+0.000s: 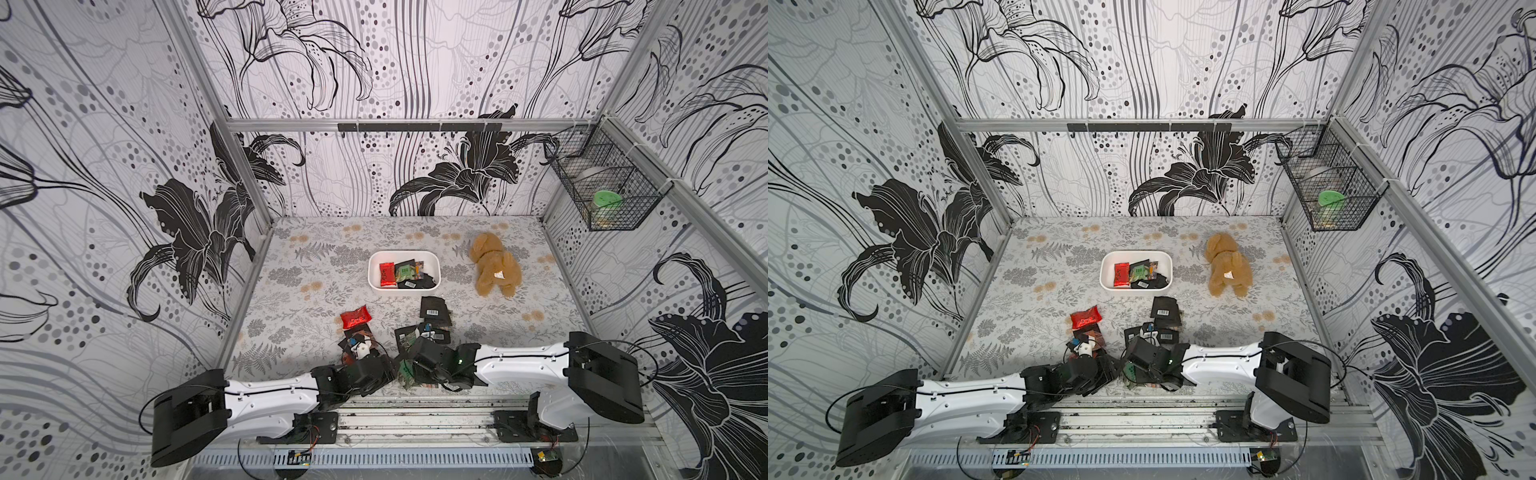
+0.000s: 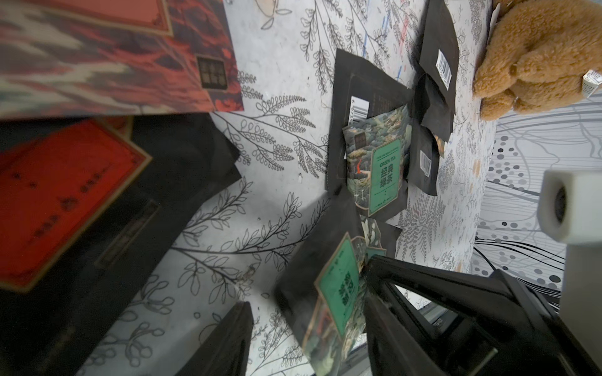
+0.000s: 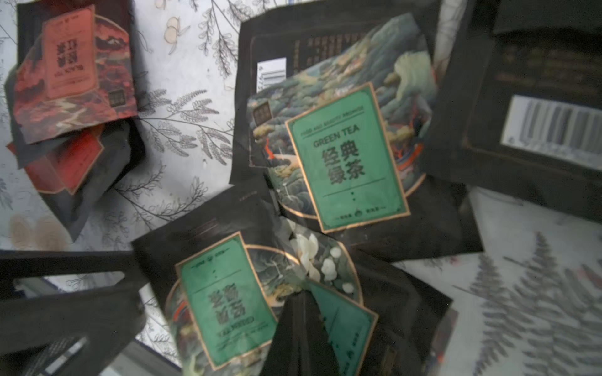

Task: Put the tea bags into the storage box
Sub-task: Pick up the tea bag from the center of the board.

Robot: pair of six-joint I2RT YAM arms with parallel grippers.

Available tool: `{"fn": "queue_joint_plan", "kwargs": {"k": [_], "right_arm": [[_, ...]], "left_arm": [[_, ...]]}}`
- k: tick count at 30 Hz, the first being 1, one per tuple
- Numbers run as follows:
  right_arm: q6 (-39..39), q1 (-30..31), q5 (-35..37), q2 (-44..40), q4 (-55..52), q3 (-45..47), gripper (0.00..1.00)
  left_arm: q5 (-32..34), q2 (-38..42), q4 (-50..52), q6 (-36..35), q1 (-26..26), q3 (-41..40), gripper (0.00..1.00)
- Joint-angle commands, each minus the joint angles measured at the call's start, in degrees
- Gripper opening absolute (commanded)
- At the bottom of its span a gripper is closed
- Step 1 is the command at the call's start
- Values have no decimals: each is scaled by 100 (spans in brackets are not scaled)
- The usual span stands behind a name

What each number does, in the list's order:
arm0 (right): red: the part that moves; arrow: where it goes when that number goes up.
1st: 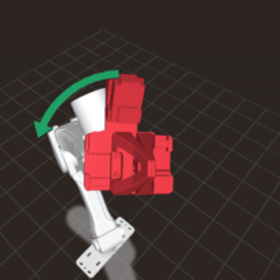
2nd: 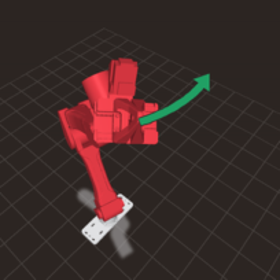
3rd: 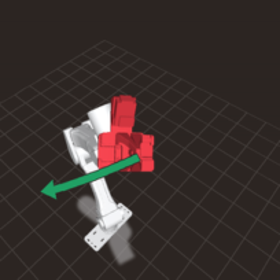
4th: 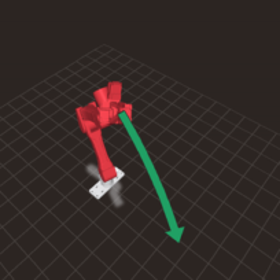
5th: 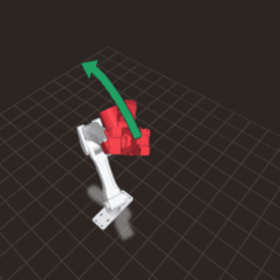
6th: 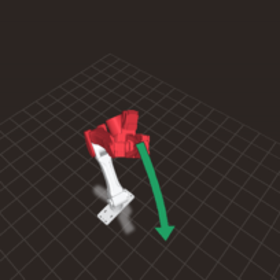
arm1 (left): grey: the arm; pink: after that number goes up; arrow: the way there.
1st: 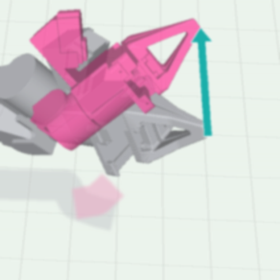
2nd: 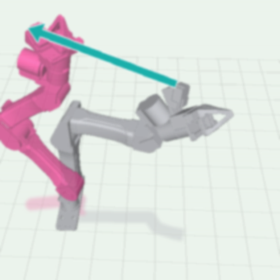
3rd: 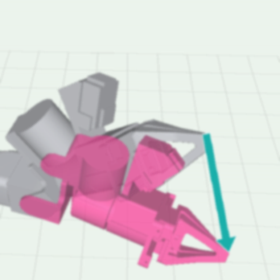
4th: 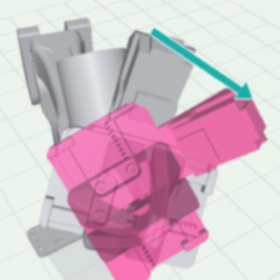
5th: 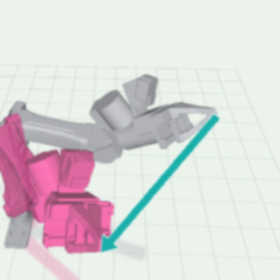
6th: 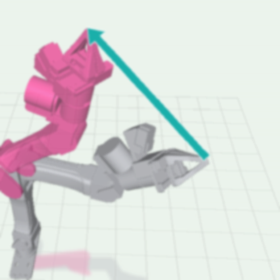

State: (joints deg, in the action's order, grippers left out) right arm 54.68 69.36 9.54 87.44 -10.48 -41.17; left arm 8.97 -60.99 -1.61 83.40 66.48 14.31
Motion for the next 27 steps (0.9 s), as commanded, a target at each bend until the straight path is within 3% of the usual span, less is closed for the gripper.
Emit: {"fn": "queue_joint_plan", "kwargs": {"k": [1, 10, 12, 19, 22, 27], "right_arm": [[95, 36, 39, 260, -336, -39, 0], [79, 45, 65, 335, -332, -77, 0], [78, 55, 65, 357, -327, -85, 0], [90, 72, 30, 410, -254, -101, 0], [91, 85, 52, 414, -254, -93, 0], [92, 97, 48, 397, -264, -101, 0]], "left_arm": [[-18, -25, -83, 28, 49, -77, 59], [-46, 8, -120, 127, 74, -202, 58], [-87, -15, -301, 159, 102, -246, 51], [-281, -478, -1252, 126, 232, -235, 44], [-472, -734, -1864, 17, 243, -248, 44], [-484, -945, -1816, -51, 250, -65, 44]]}}
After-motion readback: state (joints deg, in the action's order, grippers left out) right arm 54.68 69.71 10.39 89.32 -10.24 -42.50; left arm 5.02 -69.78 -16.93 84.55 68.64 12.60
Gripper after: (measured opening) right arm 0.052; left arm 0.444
